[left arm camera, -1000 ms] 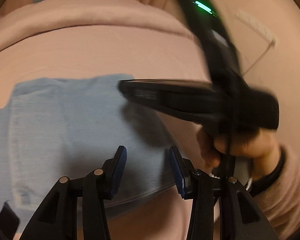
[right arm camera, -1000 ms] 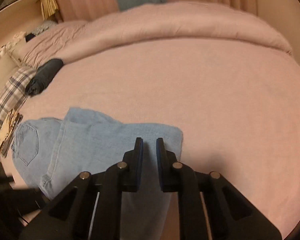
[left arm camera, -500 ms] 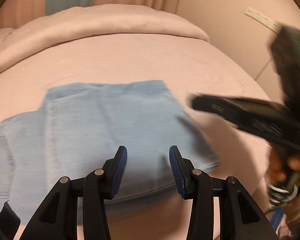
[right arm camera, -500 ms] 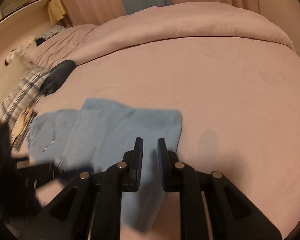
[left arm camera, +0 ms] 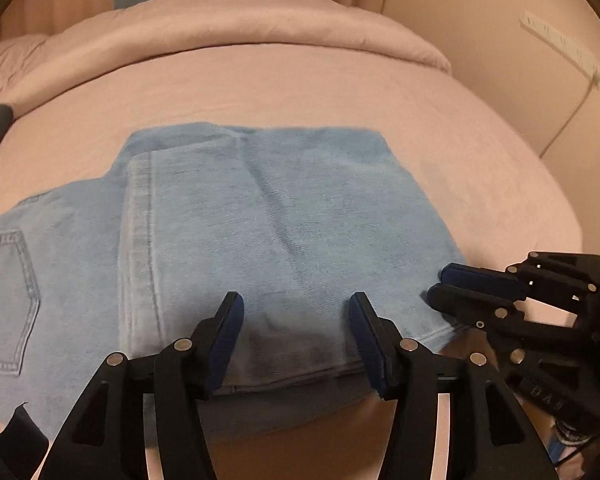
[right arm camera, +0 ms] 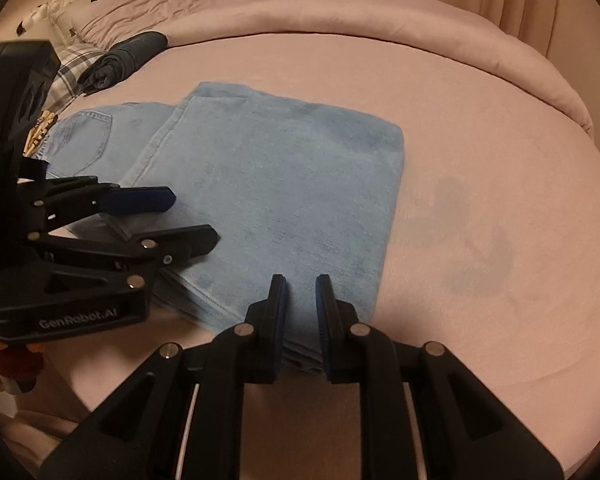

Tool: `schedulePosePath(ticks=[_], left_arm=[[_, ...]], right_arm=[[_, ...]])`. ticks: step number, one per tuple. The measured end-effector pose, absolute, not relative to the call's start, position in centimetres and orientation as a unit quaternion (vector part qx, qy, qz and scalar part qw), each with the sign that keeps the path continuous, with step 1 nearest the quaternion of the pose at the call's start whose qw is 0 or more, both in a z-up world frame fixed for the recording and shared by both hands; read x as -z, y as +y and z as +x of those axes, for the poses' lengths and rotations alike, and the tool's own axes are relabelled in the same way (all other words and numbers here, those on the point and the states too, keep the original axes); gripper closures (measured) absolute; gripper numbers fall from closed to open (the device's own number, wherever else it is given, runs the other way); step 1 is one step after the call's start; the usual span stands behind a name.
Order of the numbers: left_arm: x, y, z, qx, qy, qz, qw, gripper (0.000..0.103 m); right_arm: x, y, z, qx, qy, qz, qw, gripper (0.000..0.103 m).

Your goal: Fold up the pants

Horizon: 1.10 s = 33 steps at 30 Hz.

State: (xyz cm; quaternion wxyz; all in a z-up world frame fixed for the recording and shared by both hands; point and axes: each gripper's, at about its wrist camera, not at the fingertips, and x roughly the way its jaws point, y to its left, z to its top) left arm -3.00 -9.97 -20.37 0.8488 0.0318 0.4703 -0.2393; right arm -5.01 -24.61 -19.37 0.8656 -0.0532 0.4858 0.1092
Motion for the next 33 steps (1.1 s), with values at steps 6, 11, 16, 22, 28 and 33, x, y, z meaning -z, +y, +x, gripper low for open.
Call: schedulePosePath(ticks=[6,11,16,22,28,33], left_arm=[[20.6,-8.1,-2.0,0.201,0.471,0.011,0.859,0.048],[21.8,-8.0,-1.3,0.213,0.473,-0.002,0.855,0.041],[21.8,-8.5,-1.3,0.218,0.475,0.014,0.852,0.037],[21.3,-8.1,-1.2,0.212,0.476,-0.012,0.853,0.037],[20.3,-7.6,-2.6,0.205,0.464,-0.002,0.862,0.037],[20.8,-6.6,-3.0,0.218,0.462,-0.014,0.859,0.037]], right_arm=[[16.0,-26.7,-2.2,-0.123,0.454,0.007,0.882,0.075],[16.4,-27.1,3.7,-0.102,0.448,0.04,0.887,0.074],[19.2,-27.1,9.2,-0.076,0.504,0.072,0.857,0.076],[18.8,-25.0,9.5,-0.068,0.52,0.027,0.851,0.069],[15.5,-19.3,8.6,-0.17,0.485,-0.008,0.858,0.064],[18.6,-14.7,9.8,-0.195,0.521,-0.043,0.83,0.065]])
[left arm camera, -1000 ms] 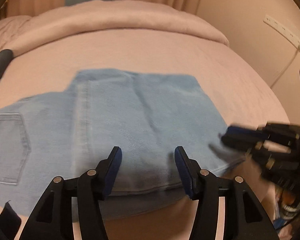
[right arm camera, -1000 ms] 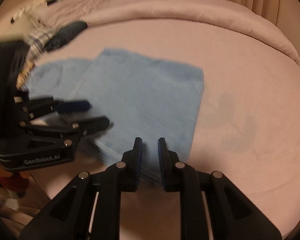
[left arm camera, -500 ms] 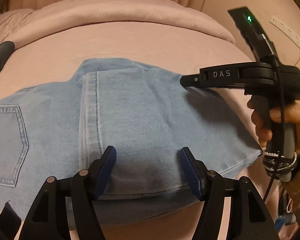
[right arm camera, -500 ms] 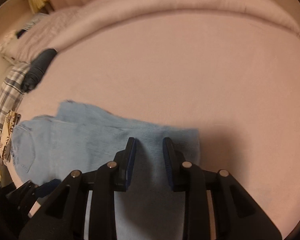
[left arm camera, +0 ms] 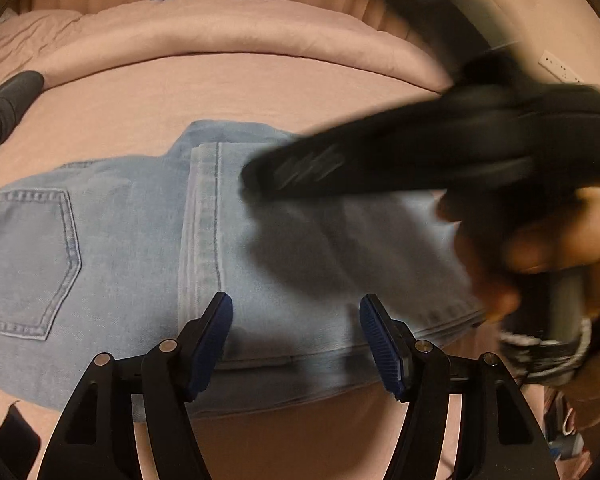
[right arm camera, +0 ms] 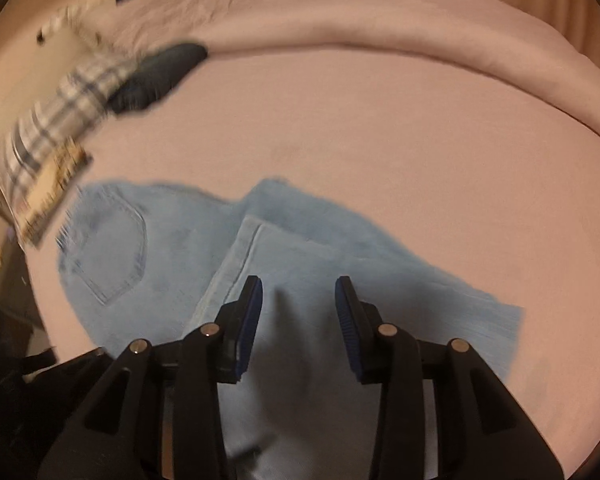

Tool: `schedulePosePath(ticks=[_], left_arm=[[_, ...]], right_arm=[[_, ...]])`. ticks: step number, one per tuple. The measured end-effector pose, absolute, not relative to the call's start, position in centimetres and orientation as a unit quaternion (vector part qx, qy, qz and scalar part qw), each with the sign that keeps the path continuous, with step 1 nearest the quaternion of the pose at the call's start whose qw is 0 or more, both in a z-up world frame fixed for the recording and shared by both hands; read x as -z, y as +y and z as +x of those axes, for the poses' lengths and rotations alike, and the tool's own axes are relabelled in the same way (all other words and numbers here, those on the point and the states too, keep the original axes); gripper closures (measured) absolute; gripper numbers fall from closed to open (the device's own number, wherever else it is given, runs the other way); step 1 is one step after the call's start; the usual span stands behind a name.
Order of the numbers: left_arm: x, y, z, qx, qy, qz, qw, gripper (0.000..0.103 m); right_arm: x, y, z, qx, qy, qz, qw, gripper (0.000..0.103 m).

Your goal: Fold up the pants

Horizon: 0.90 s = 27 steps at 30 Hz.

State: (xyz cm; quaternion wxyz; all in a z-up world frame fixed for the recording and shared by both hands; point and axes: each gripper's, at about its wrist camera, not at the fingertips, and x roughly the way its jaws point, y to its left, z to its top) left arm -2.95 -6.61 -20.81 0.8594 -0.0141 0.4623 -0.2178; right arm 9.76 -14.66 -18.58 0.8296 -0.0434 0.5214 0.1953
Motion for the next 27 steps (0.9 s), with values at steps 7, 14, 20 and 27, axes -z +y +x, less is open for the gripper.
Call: schedulePosePath(ticks=[7,14,20,27], left_arm=[[18.8,-3.4,-4.0,0.212,0.433,-0.033,0.876,0.037],[16.7,2.5,-4.4,0.173,0.4,-0.11,0.893,0.034],[16.6,9.3,-4.5,0.122,0.388,-0.208,0.889,0.026],[18.1,18.8,-6.4,0.041,0.365,-0.319,0.874,0.024]], right_arm=[[20.0,-12.6,10.4,-0.185,0.535,-0.068,0.821,0.062],[17.0,-13.3,7.8,-0.188,0.501,-0.035,0.844,0.055],[16.4,-12.7,5.6,-0.195,0.489,-0.013,0.85,0.049],[17.0,-9.5,3.3,-0.233,0.492,-0.014,0.838,0.043]])
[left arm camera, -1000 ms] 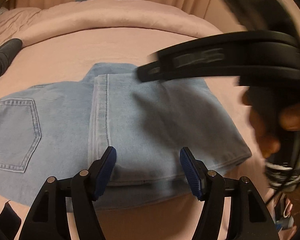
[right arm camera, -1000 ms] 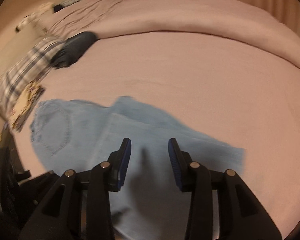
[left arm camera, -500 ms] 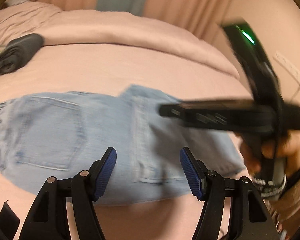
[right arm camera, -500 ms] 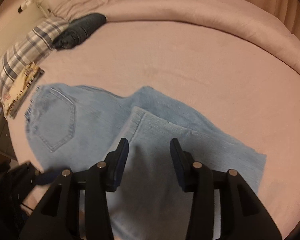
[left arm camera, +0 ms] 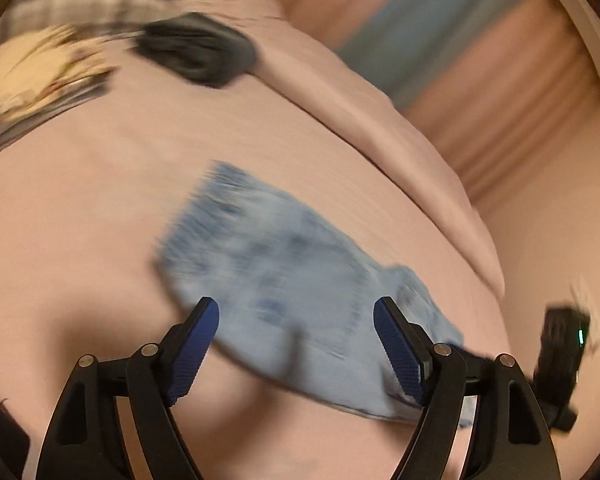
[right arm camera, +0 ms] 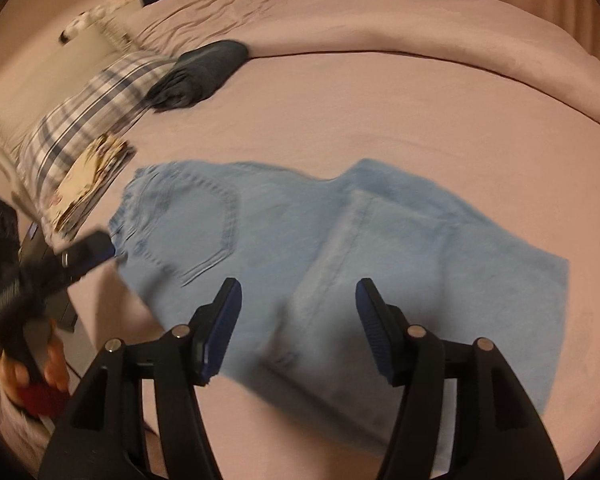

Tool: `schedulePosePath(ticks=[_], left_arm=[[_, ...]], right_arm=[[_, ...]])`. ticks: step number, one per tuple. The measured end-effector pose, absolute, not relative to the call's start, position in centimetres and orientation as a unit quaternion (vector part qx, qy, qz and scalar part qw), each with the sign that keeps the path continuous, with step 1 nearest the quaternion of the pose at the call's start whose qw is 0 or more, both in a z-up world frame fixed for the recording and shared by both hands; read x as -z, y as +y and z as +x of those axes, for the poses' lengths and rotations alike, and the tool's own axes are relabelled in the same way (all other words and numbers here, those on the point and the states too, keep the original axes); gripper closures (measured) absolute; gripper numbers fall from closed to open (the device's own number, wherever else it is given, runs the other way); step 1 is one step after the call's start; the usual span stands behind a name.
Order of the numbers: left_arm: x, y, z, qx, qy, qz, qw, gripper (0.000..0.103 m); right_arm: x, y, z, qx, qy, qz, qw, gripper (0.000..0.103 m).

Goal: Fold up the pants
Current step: 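Grasp the elastic cuffs with the left tool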

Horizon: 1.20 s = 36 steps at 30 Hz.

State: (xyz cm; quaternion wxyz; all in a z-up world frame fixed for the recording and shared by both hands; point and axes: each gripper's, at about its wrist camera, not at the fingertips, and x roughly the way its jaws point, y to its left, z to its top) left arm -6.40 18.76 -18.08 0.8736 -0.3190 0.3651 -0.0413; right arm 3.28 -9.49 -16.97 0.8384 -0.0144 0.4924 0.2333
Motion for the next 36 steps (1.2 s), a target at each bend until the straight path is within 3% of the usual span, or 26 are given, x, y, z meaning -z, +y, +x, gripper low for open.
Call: schedulePosePath(ticks=[14,25,32,36], left_arm=[[22.5,24.9,-4.9,0.032,0.387,-0.43,0.815,0.024],[23.5,25.9,-2.4,0.072,0.397,-0.464,0.789,0.023],[23.3,26.0,-2.5,0.097,0.396,-0.5,0.765,0.023],[23.5,26.1,-3.1,0.102,0.386,-0.53,0.748,0.023]], right_arm=[[19.8,7.5,-1.1,-0.379,0.435,-0.208,0.79,0.046],[23.7,12.7,-1.2,-0.285,0.365,-0.365,0.808,0.049],[22.6,12.3,0.7,-0.279,0.373,-0.32,0.825,0.076],[20.2,9.4,4.1,-0.299,0.43,-0.188,0.831,0.079]])
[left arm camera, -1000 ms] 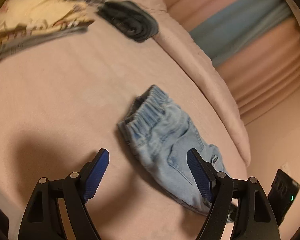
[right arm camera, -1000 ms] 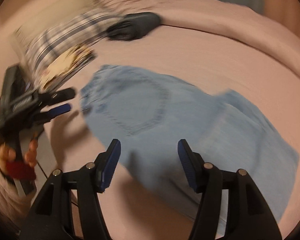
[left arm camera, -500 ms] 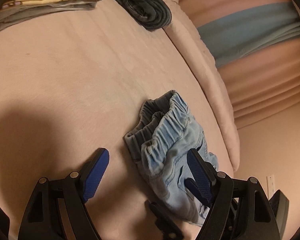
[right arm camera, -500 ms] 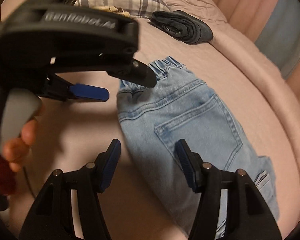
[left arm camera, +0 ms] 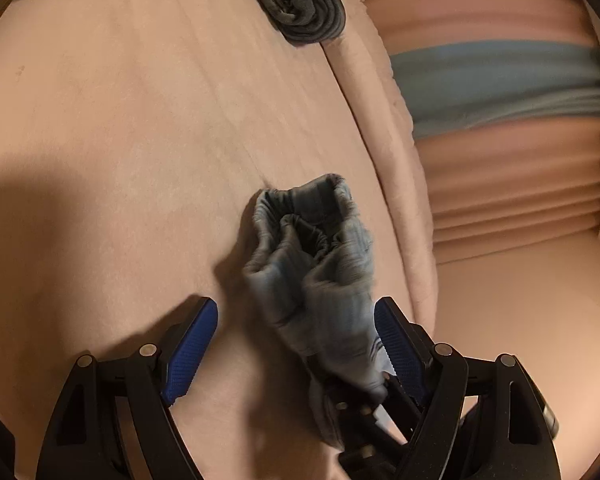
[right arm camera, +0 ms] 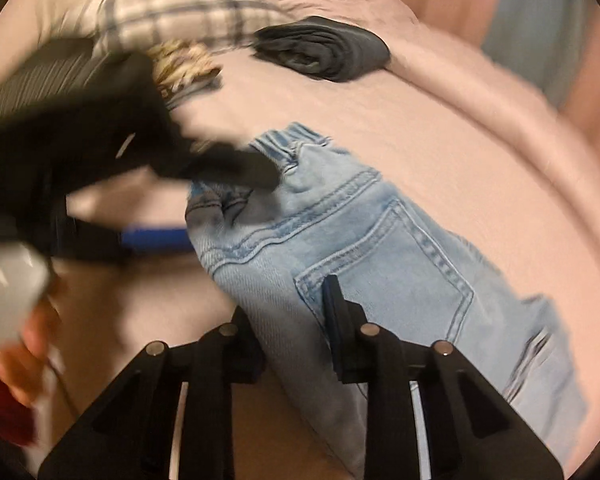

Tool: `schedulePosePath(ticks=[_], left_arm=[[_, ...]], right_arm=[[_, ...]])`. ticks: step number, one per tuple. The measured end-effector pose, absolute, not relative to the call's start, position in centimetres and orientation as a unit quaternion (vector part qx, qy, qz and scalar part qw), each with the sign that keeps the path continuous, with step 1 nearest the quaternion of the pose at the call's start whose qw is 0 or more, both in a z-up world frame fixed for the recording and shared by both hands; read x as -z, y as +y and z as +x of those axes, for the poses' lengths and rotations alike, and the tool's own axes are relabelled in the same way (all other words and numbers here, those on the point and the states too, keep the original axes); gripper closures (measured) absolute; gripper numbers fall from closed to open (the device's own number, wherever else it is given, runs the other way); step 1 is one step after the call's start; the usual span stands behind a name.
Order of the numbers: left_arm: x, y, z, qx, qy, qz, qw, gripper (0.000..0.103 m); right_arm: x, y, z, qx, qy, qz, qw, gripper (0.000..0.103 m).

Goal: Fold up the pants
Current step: 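Grasp the elastic cuffs with the left tool, then lift the cuffs with the left tool and fold them over toward the waistband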

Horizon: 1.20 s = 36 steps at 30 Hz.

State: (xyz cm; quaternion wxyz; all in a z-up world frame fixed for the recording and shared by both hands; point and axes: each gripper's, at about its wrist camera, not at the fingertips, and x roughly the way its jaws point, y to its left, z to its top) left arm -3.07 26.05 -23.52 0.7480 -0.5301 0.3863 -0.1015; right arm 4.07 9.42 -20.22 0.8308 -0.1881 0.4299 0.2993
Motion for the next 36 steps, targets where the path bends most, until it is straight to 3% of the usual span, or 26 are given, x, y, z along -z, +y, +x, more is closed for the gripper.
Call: schedulePosePath(ticks=[4,13,15,17,19,26,36], left_arm=[[23.8,26.1,-3.0,0.108,0.369,-0.563,0.732,0.016],[22.9,24.2,-0.5,0.105,0.379,-0.545,0.74,0.016],[23.1,24.2,-0.4,0.086,0.382,-0.539,0.745,0.031],[23.5,24.3,-0.4,0.065,0.39,-0.532,0.748,0.054],[23.8,24.5,-0.5,0.058,0.385,-0.537,0.748,0.06],[23.2,24.1,-0.6,0.05,0.381,-0.509,0.77,0.066],[20.6,22.7,-0.6,0.053,0.37,-0.463,0.804,0.07]], right_arm=[[19.3,8.2,5.4,-0.306,0.446,-0.138,0.83,0.08],[20.0,9.2,4.0,-0.315,0.45,-0.145,0.823,0.079],[20.0,9.2,4.1,-0.317,0.45,-0.146,0.822,0.079],[20.1,9.2,4.1,-0.32,0.451,-0.146,0.821,0.077],[20.0,9.1,4.3,-0.321,0.45,-0.147,0.82,0.073],[19.6,7.5,3.9,-0.326,0.461,-0.109,0.818,0.063],[16.7,-3.0,3.9,-0.303,0.472,0.019,0.828,0.066]])
